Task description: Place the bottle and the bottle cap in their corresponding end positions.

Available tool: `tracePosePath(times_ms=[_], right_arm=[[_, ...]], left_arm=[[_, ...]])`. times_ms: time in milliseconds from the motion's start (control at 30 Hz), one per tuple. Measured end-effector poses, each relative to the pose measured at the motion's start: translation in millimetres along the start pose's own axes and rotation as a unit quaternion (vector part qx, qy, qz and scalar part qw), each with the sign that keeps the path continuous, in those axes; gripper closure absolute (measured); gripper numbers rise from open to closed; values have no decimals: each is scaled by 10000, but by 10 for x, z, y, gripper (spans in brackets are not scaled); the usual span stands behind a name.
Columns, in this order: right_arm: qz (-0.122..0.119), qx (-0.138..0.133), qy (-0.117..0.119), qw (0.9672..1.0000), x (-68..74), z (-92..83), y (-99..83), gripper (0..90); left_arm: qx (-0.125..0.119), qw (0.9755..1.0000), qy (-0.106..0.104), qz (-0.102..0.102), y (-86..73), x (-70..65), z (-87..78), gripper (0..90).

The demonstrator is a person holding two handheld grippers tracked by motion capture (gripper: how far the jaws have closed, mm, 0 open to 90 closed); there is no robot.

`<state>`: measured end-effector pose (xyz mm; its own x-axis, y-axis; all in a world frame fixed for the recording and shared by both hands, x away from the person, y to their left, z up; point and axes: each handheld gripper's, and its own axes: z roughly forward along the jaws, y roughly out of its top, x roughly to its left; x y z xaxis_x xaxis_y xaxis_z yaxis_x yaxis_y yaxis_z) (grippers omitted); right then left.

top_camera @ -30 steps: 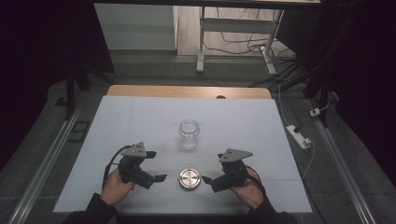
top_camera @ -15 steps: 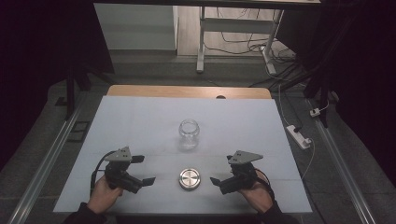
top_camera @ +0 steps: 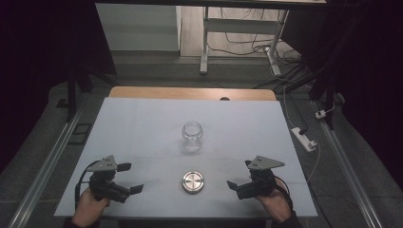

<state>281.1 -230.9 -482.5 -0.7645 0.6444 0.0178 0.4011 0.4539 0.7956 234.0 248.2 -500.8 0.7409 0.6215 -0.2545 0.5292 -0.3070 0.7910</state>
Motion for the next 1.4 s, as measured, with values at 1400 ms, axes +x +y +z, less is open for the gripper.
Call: tracePosePath(times_ms=[1400], right_arm=[[853,57,-930,9920,-273,-629,-636,0]], left_arm=[[-2,9935,870,-730,-567,77,-461,0]])
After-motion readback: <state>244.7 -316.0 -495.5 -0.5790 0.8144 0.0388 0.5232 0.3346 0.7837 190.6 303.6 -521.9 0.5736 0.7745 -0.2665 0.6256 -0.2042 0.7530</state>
